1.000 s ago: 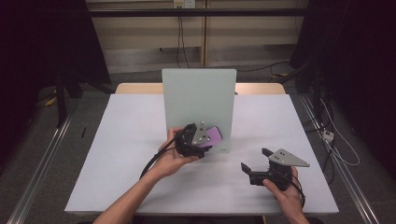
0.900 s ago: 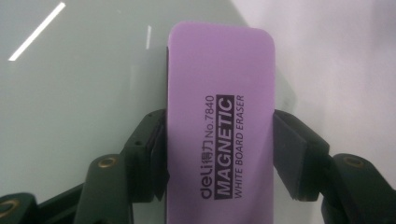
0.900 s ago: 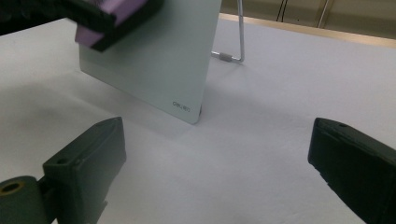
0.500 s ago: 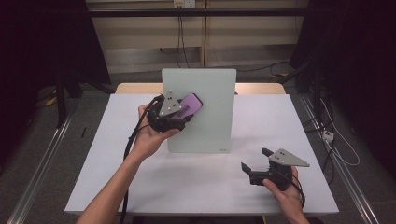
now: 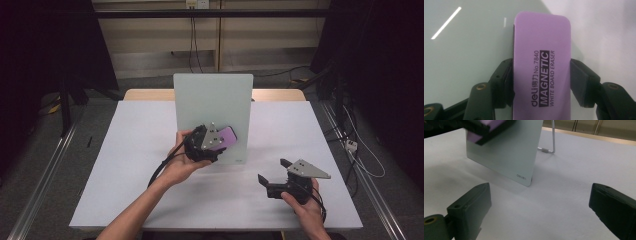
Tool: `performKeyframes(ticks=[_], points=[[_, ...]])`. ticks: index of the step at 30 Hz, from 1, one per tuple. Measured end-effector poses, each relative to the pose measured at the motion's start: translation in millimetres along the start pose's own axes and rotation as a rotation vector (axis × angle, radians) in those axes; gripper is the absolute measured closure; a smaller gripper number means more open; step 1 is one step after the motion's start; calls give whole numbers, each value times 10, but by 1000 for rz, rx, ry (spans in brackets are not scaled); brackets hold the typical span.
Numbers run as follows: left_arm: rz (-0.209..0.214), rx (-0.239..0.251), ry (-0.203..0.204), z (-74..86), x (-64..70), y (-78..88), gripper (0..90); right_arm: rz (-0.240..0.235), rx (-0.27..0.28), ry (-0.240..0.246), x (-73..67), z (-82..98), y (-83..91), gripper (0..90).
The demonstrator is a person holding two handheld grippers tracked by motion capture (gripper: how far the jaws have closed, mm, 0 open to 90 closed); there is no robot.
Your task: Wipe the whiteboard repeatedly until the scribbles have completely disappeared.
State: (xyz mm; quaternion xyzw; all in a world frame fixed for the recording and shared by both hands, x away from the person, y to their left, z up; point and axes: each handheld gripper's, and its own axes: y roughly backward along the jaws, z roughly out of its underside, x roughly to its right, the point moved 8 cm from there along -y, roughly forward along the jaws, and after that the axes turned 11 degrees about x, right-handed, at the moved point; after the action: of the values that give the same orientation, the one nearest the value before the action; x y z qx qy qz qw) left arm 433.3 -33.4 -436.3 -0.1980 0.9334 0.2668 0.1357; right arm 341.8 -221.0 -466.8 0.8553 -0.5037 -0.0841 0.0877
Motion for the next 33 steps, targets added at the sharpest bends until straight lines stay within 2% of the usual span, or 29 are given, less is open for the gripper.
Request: performKeyframes(ticks=[1, 7, 9, 11, 13, 17, 23, 25, 30, 33], points=[[16, -10, -19, 28, 50, -39, 407, 1, 0, -2, -1, 0, 2, 44], [63, -31, -19, 62, 190, -159, 406, 1, 0, 0, 4, 0, 1, 44], [86, -42, -17, 92, 273, -220, 406, 1, -1, -3, 2, 1, -4, 44], [99, -57, -34, 112, 311, -247, 406, 0, 0, -3, 4, -1, -5, 44], [102, -49, -21, 103, 297, -237, 407, 0, 1, 0, 6, -2, 6, 44], [65, -15, 3, 31, 115, -105, 407, 3, 3, -5, 17, -1, 13, 44], [-21, 72, 79, -101, -233, 157, 406, -1, -1, 0, 3, 0, 2, 44], [-43, 80, 83, -115, -302, 220, 406, 1, 0, -2, 8, 0, 0, 44], [-91, 124, 124, -186, -493, 366, 406, 1, 0, -3, 10, 1, 1, 44], [-120, 130, 121, -221, -567, 423, 406, 1, -1, -5, 6, 2, -3, 44]])
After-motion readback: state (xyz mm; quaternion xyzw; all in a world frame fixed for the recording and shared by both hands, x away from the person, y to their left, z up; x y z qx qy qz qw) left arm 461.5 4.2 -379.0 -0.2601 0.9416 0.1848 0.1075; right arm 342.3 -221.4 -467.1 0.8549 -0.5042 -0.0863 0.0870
